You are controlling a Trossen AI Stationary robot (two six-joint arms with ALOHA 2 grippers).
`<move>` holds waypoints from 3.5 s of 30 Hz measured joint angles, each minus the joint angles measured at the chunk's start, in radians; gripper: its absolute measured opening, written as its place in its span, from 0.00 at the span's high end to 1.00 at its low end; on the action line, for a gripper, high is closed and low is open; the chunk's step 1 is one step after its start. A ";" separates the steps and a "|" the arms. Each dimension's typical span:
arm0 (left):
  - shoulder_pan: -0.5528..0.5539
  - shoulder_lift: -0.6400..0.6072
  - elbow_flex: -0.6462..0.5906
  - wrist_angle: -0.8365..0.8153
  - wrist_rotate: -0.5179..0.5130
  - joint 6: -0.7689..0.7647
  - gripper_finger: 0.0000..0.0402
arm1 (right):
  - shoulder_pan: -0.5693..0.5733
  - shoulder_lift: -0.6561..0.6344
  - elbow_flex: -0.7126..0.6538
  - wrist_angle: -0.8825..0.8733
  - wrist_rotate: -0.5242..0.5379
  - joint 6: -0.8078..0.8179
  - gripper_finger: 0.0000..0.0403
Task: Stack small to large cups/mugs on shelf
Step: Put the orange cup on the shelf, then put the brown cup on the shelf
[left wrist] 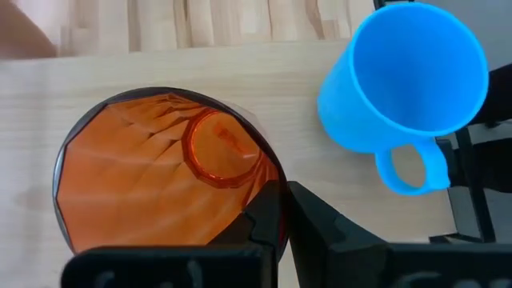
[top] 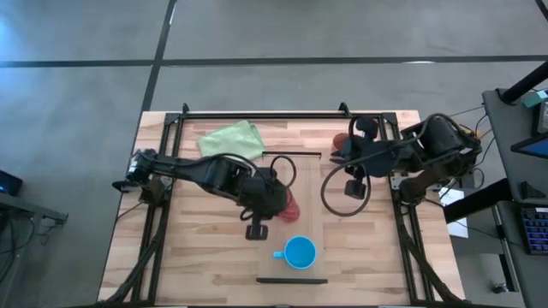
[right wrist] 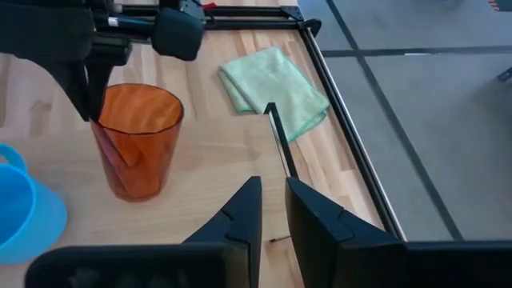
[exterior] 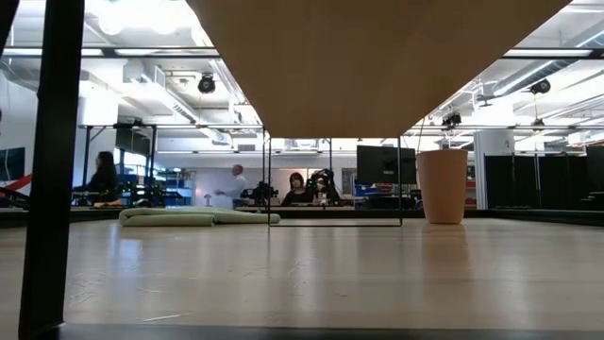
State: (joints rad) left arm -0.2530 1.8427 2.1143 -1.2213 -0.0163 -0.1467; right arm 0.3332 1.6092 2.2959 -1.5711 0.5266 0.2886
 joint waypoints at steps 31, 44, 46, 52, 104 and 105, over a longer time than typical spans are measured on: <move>-0.002 0.003 -0.051 0.092 0.012 -0.083 0.89 | 0.000 -0.008 0.000 0.000 -0.001 -0.005 0.87; -0.002 0.003 -0.053 0.208 0.015 -0.083 0.88 | 0.000 -0.008 -0.009 0.000 -0.002 -0.002 0.87; -0.002 0.003 -0.053 0.207 0.015 -0.083 0.88 | 0.000 -0.008 -0.013 0.000 -0.002 -0.002 0.87; -0.002 0.003 -0.054 0.211 0.015 -0.084 0.88 | 0.000 -0.026 -0.042 0.001 -0.002 -0.016 0.87; 0.024 -0.093 -0.013 0.515 -0.056 -0.134 0.88 | -0.919 -0.363 -1.029 0.350 -0.576 -0.289 0.87; 0.024 -0.094 -0.013 0.515 -0.057 -0.134 0.88 | -0.921 -0.346 -1.031 0.351 -0.599 -0.304 0.87</move>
State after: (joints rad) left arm -0.2291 1.7491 2.1010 -0.7059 -0.0731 -0.2810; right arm -0.5873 1.2634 1.2647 -1.2205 -0.0729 -0.0151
